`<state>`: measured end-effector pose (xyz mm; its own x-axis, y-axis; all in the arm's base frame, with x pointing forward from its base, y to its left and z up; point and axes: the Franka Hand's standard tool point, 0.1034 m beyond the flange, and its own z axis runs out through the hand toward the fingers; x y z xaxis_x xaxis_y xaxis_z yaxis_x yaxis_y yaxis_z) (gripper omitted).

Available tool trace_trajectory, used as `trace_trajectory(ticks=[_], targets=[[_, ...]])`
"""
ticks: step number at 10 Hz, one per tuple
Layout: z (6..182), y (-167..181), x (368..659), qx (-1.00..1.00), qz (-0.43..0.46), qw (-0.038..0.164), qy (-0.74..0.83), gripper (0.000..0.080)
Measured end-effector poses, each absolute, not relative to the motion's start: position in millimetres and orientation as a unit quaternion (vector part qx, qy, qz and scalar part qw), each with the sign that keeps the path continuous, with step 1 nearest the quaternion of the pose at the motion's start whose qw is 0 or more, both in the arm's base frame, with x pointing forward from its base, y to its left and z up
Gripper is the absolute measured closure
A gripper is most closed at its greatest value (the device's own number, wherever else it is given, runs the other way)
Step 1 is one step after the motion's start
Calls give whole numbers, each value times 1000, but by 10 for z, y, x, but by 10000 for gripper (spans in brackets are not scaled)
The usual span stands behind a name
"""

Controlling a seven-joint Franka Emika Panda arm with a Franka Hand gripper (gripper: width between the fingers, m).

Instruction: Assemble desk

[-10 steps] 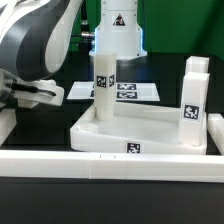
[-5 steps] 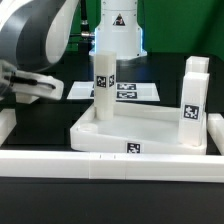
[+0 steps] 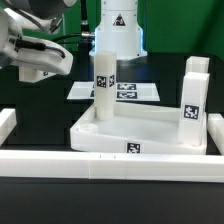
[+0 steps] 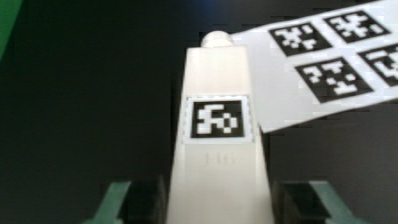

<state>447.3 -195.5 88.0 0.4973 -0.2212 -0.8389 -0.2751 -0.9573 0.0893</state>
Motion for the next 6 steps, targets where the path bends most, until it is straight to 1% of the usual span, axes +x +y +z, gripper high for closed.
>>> trace_trajectory(ticks=[1,2,4,6], targets=[[880,-1961,4478,-866,478,28,144,509],[848,-1993,4594,-886,442,17,138,509],[1091,-1853,4796,-920,373,14,122,509],[1292,-1760,4953,-942,316,11,113,509]])
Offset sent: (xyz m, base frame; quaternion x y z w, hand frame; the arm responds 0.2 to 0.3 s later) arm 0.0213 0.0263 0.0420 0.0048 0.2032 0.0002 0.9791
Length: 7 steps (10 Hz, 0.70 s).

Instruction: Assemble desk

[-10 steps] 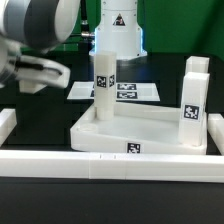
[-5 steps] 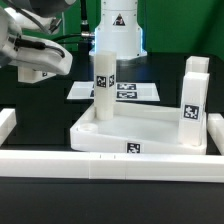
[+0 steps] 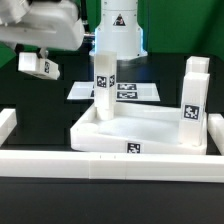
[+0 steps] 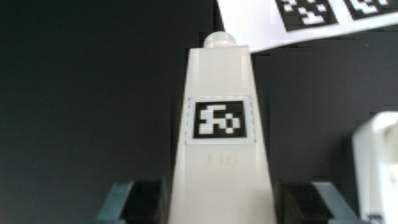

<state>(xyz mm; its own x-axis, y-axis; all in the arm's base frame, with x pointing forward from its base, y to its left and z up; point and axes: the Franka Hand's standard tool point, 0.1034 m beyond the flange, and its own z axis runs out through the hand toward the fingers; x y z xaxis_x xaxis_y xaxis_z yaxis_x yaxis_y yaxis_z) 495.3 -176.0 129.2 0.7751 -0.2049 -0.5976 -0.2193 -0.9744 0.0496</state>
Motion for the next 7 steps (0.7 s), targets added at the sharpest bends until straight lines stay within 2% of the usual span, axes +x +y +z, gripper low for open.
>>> trace_trajectory(ticks=[5,7], targets=[[1328,-1783,5177,-981,165,-9,101,509],[1511,-1631,5325,-990,108,-12,86,509]])
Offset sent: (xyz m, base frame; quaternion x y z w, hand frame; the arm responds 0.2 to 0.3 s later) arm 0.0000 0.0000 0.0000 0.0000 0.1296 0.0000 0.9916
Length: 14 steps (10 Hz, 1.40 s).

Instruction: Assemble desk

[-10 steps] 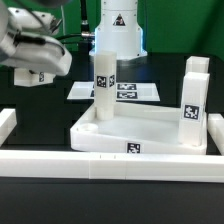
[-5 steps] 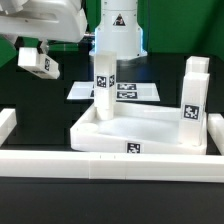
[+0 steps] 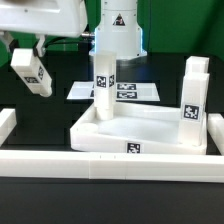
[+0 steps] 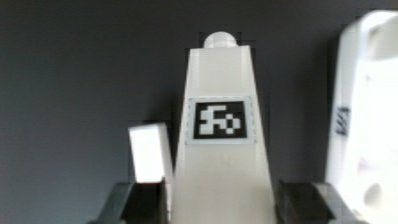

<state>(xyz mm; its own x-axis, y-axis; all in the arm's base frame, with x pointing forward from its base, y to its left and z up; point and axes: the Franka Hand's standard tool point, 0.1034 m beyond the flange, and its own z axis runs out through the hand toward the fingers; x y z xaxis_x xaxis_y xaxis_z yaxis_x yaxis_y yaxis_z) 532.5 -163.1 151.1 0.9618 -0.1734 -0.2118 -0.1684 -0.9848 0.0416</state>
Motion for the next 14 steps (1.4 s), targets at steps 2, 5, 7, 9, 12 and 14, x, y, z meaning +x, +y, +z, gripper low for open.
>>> trace_trajectory(ticks=[2,5,7,9,12,14], targets=[[1591,-1471,5482,996,-47,19,-79,509],[1565,-1558,5558,995,42,39,-78,509],[1555,-1607,5578,989,109,59,-76,509],[1605,-1440,5648,989,116,53,-80,509],[1619,-1194,5715,986,122,46,-101,509],[1626,-1207,5734,985,134,49,-101,509]])
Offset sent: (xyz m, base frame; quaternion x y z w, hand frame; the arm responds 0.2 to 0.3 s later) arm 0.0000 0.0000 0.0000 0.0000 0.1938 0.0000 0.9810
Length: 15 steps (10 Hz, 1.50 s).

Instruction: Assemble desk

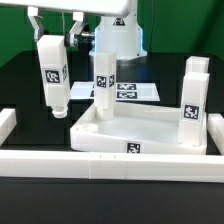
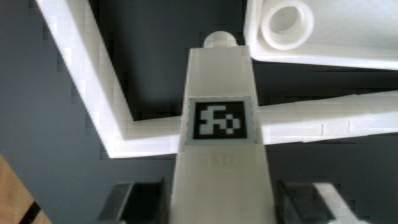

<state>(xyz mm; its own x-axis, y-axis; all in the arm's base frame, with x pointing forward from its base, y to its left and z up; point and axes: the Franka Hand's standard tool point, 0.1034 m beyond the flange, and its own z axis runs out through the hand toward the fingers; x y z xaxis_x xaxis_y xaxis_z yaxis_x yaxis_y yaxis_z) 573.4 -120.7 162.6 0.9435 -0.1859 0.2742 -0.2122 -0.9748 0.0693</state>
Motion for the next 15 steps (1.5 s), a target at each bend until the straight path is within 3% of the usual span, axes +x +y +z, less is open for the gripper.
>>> trace_trajectory(ticks=[1,5,15], targets=[[1642,-1220,5759,980,162,56,-101,509],[1626,-983,5761,977,162,24,-138,509],[1512,-760,5776,980,167,39,-103,509]])
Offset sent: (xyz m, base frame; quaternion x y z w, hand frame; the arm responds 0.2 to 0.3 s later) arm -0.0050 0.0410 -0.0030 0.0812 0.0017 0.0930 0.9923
